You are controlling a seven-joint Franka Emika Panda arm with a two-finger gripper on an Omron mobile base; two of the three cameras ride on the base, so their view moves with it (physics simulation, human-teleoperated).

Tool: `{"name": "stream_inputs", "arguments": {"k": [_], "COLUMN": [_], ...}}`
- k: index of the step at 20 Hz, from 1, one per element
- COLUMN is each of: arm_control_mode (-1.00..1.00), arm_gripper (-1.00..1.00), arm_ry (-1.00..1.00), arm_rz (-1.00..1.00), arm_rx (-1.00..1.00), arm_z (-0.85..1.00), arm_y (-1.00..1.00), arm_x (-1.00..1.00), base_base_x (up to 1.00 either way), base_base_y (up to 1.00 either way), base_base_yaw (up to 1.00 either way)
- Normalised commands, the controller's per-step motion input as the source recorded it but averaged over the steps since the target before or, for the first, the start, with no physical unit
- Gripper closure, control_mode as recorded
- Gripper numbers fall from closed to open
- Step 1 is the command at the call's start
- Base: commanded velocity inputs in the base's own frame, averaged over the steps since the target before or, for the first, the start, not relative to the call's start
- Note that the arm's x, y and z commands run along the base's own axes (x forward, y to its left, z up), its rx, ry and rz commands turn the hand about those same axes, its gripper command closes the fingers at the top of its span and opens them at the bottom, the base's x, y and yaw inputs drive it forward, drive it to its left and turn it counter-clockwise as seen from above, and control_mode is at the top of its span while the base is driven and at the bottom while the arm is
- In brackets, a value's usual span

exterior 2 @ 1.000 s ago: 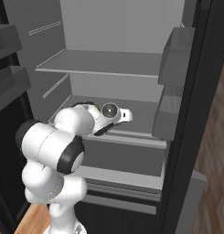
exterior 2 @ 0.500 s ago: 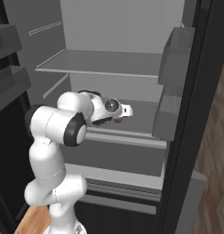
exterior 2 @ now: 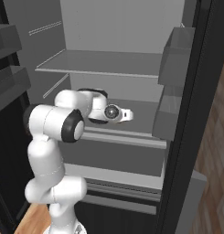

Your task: Move the artichoke and walnut from the top shelf to the second highest shelf to make space. Then, place the pitcher from the counter on the cleared top shelf.

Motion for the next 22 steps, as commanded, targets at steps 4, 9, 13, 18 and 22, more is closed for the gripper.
{"name": "stream_inputs", "arguments": {"k": [4, 9, 13, 18, 22], "arm_control_mode": [-1.00, -1.00, -1.00, -1.00, -1.00], "arm_gripper": [-1.00, -1.00, -1.00, -1.00, -1.00], "arm_ry": [0.00, 0.00, 0.01, 0.11, 0.21], "arm_rz": [0.00, 0.00, 0.00, 0.00, 0.00], "arm_rx": [0.00, -0.02, -0.03, -0.07, -0.10], "arm_z": [0.77, 1.00, 1.00, 0.97, 0.71], "arm_y": [0.00, 0.00, 0.00, 0.00, 0.00], "arm_x": [-0.22, -0.18, -0.10, -0.20, -0.37], "base_base_x": [0.00, 0.00, 0.00, 0.00, 0.00], "base_base_y": [0.00, 0.00, 0.00, 0.00, 0.00], "base_base_yaw": [0.00, 0.00, 0.00, 0.00, 0.00]}}
